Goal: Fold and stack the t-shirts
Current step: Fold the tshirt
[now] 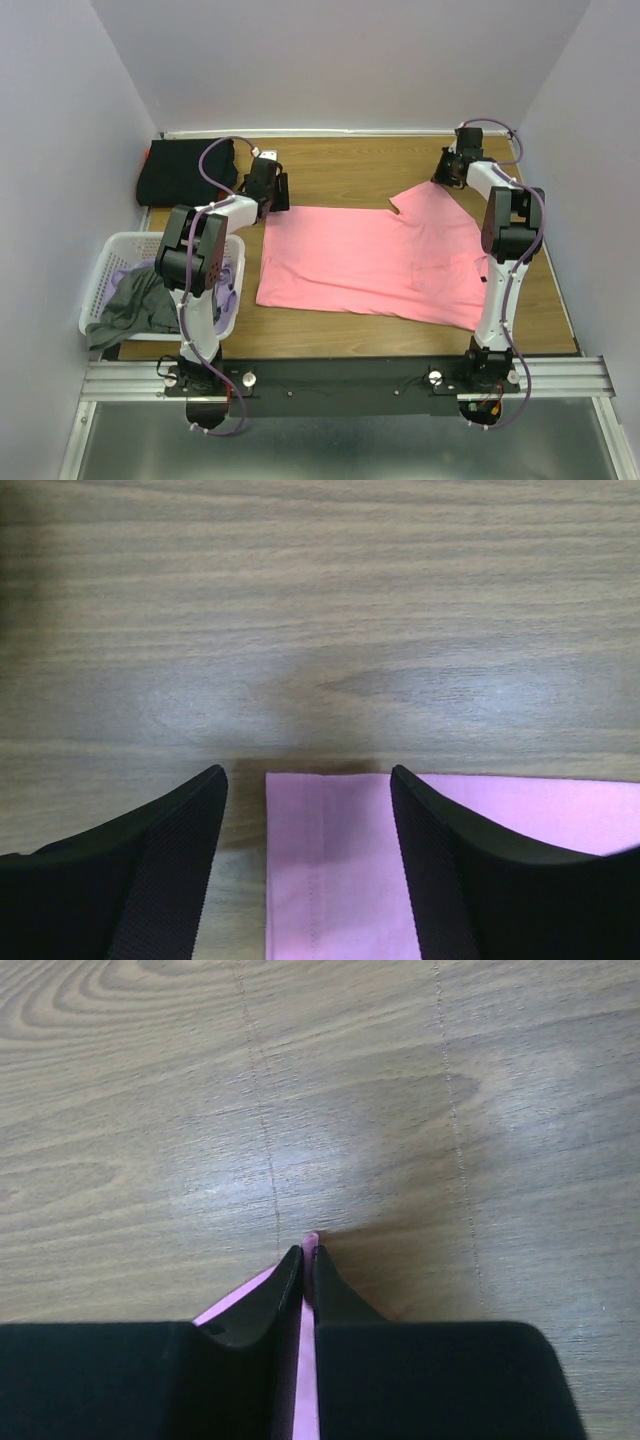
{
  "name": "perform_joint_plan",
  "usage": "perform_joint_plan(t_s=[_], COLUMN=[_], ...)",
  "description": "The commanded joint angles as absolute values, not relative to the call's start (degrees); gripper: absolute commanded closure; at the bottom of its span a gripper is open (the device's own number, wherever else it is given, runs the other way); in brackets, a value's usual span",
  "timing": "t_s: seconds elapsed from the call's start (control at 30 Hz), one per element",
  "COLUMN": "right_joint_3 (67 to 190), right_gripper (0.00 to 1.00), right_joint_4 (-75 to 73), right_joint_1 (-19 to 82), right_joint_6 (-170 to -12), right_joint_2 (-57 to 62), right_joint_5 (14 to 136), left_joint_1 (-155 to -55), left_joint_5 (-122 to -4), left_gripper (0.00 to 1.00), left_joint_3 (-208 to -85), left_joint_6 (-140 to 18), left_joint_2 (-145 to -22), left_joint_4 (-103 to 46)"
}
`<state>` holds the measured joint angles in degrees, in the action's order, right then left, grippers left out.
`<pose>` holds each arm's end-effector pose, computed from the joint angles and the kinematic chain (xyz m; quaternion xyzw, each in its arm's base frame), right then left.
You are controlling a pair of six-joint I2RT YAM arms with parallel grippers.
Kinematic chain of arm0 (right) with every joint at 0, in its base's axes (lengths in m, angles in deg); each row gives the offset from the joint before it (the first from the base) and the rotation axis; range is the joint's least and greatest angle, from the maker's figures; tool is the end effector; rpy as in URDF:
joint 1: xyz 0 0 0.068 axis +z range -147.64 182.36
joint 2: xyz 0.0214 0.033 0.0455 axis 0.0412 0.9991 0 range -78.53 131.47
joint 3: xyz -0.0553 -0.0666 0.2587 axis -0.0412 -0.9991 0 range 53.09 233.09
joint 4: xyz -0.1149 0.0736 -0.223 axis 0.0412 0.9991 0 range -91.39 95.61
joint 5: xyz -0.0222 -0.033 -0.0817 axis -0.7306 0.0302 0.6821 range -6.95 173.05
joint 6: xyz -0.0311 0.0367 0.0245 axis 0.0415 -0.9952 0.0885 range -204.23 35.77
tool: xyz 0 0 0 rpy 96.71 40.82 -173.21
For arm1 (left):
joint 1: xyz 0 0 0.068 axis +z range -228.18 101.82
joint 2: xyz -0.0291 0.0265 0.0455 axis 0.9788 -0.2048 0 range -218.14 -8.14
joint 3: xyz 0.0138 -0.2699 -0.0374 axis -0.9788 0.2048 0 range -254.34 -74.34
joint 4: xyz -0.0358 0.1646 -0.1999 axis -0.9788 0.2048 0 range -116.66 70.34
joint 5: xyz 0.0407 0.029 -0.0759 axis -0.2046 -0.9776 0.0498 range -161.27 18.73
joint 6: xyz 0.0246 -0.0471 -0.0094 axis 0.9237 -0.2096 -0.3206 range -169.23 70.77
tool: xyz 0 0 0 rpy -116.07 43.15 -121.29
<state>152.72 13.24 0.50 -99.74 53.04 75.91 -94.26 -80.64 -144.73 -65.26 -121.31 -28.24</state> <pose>0.5098 -0.0122 0.1529 0.1172 0.9201 0.1014 0.3598 0.4114 -0.1126 0.1620 -0.0333 0.9076 -0.0424 0.4163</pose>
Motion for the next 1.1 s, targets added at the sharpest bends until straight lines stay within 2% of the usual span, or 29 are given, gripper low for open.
perform_joint_plan(t_s=[0.0, 0.2, 0.27, 0.67, 0.77, 1.07], right_joint_3=[150.9, 150.8, 150.8, 150.0, 149.7, 149.4], right_gripper=[0.86, 0.86, 0.86, 0.86, 0.86, 0.86], right_joint_4=[16.9, 16.8, 16.8, 16.9, 16.8, 16.9], right_joint_1=[1.0, 1.0, 1.0, 1.0, 1.0, 1.0], right_joint_6=[-99.7, -99.8, -99.9, -99.7, -99.6, -99.5], right_joint_2=[51.7, 51.5, 51.5, 50.7, 50.2, 49.9], right_joint_5=[73.4, 72.2, 72.1, 71.8, 71.8, 72.2], left_joint_1=[-93.8, -93.8, -93.8, -93.7, -93.7, -93.7], left_joint_5=[-81.1, -81.6, -82.1, -85.6, -85.1, -85.4], left_gripper=[0.28, 0.34, 0.39, 0.46, 0.52, 0.60], left_joint_3=[-145.8, -145.9, -146.0, -146.9, -147.6, -148.5], left_joint_6=[-67.7, -69.0, -69.4, -69.8, -69.8, -68.9], left_joint_2=[-120.9, -121.5, -121.6, -121.7, -122.3, -123.5], left_joint_4=[-26.7, -25.3, -24.9, -23.0, -23.0, -21.8])
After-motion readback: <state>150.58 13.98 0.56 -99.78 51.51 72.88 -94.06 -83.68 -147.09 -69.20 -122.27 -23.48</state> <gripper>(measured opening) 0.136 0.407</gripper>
